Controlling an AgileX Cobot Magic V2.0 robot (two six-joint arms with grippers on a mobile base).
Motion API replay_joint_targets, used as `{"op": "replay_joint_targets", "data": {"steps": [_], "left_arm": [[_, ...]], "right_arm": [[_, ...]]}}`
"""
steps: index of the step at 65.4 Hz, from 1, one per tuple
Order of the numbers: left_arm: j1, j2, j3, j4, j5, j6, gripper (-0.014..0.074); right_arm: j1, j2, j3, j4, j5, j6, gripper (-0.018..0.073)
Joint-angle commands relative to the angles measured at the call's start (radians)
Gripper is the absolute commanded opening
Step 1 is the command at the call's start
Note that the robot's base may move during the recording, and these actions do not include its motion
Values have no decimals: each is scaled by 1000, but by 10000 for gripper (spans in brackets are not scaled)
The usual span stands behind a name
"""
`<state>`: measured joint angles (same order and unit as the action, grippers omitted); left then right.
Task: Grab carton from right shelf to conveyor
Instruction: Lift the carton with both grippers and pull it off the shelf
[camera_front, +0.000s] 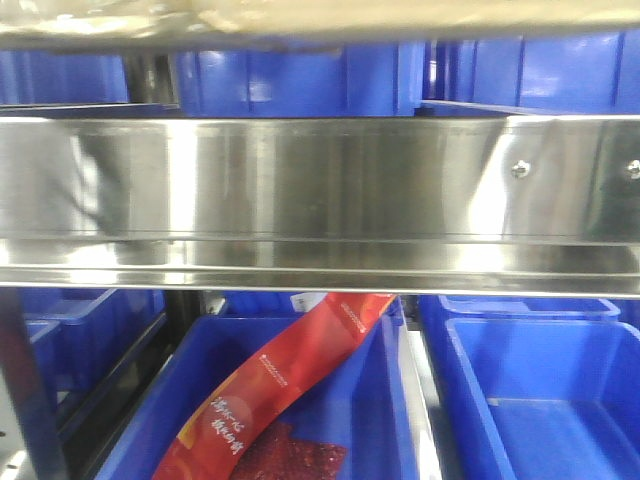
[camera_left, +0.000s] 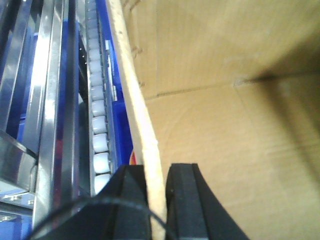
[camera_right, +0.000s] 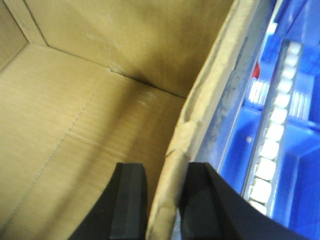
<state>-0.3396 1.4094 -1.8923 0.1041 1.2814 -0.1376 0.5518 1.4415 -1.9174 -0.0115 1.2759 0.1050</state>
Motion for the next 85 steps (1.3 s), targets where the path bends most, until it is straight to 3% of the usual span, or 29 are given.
{"op": "replay_joint_targets", "data": {"steps": [1, 85], "left_arm": [[-17, -9, -4, -62, -60, -5, -13], [-17, -7, -4, -62, -60, -5, -13]], "right_arm": [[15, -15, -2, 75, -82, -17, -72], [15, -15, -2, 75, -144, -17, -72]]}}
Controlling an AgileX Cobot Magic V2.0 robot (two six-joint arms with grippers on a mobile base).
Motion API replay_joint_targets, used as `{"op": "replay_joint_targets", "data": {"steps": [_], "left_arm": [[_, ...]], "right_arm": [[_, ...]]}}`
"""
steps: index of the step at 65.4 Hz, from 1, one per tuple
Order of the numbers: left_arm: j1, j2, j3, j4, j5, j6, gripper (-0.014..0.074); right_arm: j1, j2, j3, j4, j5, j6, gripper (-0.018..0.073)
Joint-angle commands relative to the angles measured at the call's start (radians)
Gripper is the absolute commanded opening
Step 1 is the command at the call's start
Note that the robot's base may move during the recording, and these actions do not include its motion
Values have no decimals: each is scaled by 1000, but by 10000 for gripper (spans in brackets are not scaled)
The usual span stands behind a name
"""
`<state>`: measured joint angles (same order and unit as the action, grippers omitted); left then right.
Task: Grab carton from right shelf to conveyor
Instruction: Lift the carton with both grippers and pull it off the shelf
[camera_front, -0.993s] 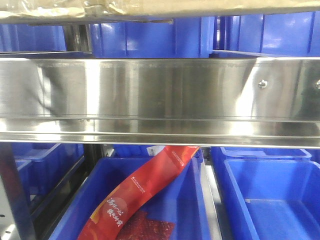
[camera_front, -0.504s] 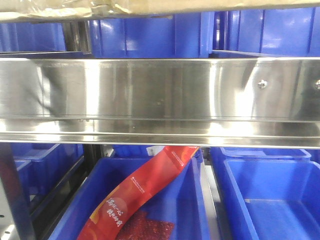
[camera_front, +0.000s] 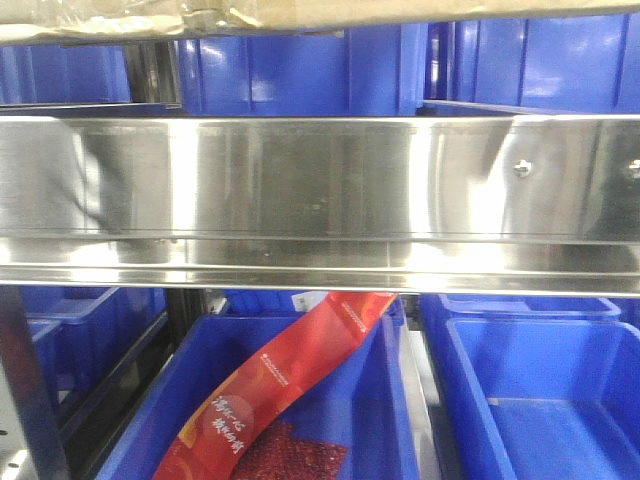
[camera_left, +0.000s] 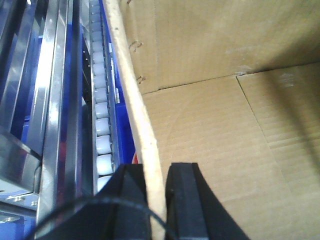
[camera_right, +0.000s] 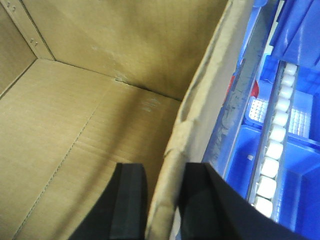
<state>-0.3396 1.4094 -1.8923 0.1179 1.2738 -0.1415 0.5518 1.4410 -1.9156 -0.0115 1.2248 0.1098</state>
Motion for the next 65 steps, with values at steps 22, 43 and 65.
{"op": "replay_joint_targets", "data": {"steps": [22, 43, 65], "left_arm": [[-17, -5, -4, -76, -53, -1, -13], [-17, -5, -4, -76, -53, -1, -13], [-17, -5, -4, -57, -53, -1, -13]], "right_arm": [[15, -15, -4, 75, -97, -22, -72], [15, -15, -4, 75, -97, -22, -72], [15, -15, -4, 75, -97, -22, -72]]}}
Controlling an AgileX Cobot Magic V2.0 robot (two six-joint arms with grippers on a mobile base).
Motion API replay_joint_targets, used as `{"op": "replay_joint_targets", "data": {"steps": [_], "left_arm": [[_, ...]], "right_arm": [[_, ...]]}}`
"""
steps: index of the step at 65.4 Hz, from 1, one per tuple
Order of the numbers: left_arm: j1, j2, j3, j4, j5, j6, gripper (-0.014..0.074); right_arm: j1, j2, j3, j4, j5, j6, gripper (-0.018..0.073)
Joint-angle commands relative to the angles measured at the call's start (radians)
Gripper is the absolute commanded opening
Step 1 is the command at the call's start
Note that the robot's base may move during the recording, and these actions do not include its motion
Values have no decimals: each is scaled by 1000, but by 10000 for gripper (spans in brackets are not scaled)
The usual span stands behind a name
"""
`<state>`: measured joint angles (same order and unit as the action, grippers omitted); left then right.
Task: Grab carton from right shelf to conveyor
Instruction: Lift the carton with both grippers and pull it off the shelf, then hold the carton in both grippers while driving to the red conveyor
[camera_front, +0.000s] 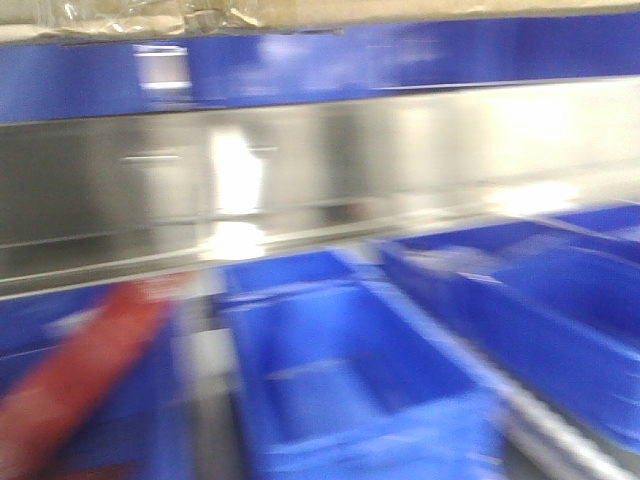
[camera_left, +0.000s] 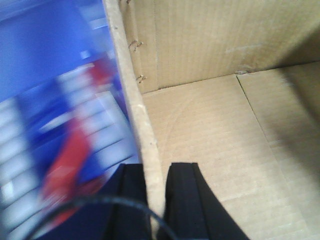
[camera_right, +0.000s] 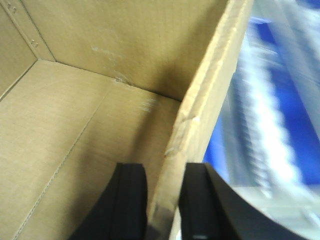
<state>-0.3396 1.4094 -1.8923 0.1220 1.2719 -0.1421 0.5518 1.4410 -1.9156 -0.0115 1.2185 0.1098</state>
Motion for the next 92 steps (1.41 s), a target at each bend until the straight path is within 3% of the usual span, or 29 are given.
{"op": "replay_joint_targets", "data": {"steps": [1, 92], "left_arm": [[-17, -5, -4, -58, -51, 0, -13], [-17, -5, -4, -43, -51, 0, -13]], "right_arm": [[15, -15, -4, 75, -90, -22, -72], [15, -15, -4, 75, -90, -22, -72]]}}
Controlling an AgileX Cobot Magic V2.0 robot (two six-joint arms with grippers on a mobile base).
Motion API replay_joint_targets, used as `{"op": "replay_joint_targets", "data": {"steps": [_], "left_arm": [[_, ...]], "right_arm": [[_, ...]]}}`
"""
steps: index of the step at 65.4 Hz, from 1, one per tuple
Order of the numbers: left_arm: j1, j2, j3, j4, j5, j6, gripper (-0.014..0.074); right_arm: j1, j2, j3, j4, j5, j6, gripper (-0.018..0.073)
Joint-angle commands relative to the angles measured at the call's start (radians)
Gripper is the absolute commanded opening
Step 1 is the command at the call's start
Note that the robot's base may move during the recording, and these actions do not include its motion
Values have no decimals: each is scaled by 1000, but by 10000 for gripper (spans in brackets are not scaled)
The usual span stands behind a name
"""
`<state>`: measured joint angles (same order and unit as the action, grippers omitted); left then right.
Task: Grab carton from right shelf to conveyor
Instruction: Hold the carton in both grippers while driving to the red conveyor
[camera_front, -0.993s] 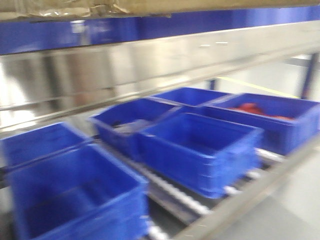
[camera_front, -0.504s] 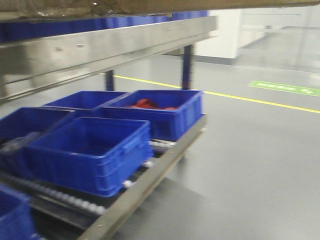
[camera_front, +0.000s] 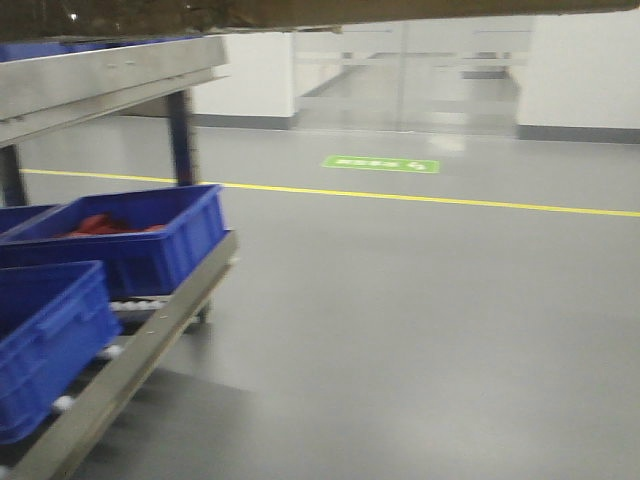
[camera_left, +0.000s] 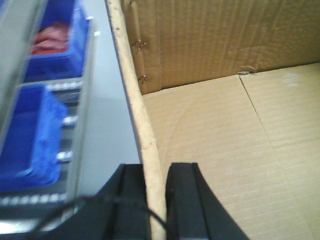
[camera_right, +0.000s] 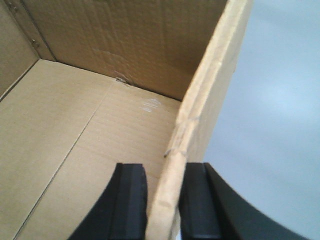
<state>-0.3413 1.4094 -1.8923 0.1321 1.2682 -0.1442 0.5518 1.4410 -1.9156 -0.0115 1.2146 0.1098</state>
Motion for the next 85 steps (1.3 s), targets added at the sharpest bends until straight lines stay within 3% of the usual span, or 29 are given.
{"op": "replay_joint_targets", "data": {"steps": [1, 85], "left_arm": [[-16, -5, -4, -53, -47, 2, -13], [-16, -5, -4, -53, -47, 2, -13]], "right_arm": [[15, -15, -4, 75, -87, -22, -72], [15, -15, -4, 75, -87, -22, -72]]}}
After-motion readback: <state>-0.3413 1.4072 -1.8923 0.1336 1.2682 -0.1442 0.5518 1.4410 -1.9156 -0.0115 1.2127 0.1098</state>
